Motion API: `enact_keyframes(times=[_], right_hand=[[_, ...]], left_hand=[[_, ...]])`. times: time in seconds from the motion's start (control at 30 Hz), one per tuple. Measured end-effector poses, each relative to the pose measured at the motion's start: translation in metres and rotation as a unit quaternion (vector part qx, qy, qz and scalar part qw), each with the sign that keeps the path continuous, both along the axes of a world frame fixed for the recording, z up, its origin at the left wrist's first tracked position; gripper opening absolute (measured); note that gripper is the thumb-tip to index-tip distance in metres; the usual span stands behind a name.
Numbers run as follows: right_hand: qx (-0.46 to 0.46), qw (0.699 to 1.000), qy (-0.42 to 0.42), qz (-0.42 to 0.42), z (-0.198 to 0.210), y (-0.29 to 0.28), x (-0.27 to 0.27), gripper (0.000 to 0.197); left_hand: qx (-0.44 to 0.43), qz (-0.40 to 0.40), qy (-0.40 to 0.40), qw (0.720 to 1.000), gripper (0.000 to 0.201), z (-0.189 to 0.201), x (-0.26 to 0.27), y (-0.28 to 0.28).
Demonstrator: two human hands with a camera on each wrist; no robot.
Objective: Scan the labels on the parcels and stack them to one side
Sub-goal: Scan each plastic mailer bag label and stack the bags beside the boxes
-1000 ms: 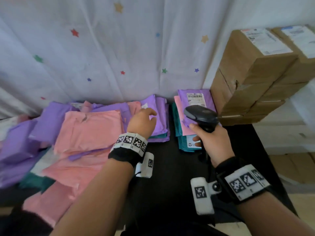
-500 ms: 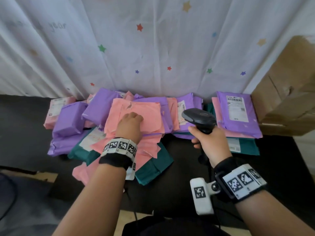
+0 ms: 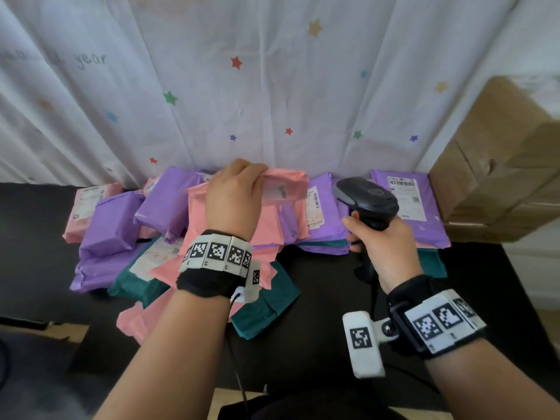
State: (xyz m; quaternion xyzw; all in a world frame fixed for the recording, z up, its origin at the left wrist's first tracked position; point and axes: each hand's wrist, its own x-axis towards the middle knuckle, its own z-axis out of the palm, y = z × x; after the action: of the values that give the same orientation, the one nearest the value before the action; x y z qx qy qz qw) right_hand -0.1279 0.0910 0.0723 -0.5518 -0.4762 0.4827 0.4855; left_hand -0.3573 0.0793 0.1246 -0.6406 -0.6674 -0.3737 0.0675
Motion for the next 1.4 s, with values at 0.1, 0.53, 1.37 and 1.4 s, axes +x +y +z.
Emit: enact_keyframes(times=[0.1, 0.53, 1.37, 1.4], right_hand=[[0.039, 0.999, -0.007, -0.023, 0.016, 0.005, 0.013, 0.016], [0.043, 0.994, -0.098, -0.017, 0.04, 0.005, 0.065, 0.034], [-0.027, 0.974, 0.069, -0.213, 0.014, 0.0, 0.104, 0.023], [-0.025, 0.976, 0.056, -0.209, 0.012, 0.0, 0.104, 0.02]], left_hand=[[0.029, -0.031, -0.025, 0.999, 0.021, 0.016, 0.026, 0.008], [-0.1, -0.192, 0.006, 0.976, 0.02, 0.007, 0.118, 0.028], [-0.354, -0.129, -0.493, 0.784, 0.015, -0.048, 0.169, 0.026], [-0.338, -0.132, -0.489, 0.793, 0.017, -0.048, 0.166, 0.027]])
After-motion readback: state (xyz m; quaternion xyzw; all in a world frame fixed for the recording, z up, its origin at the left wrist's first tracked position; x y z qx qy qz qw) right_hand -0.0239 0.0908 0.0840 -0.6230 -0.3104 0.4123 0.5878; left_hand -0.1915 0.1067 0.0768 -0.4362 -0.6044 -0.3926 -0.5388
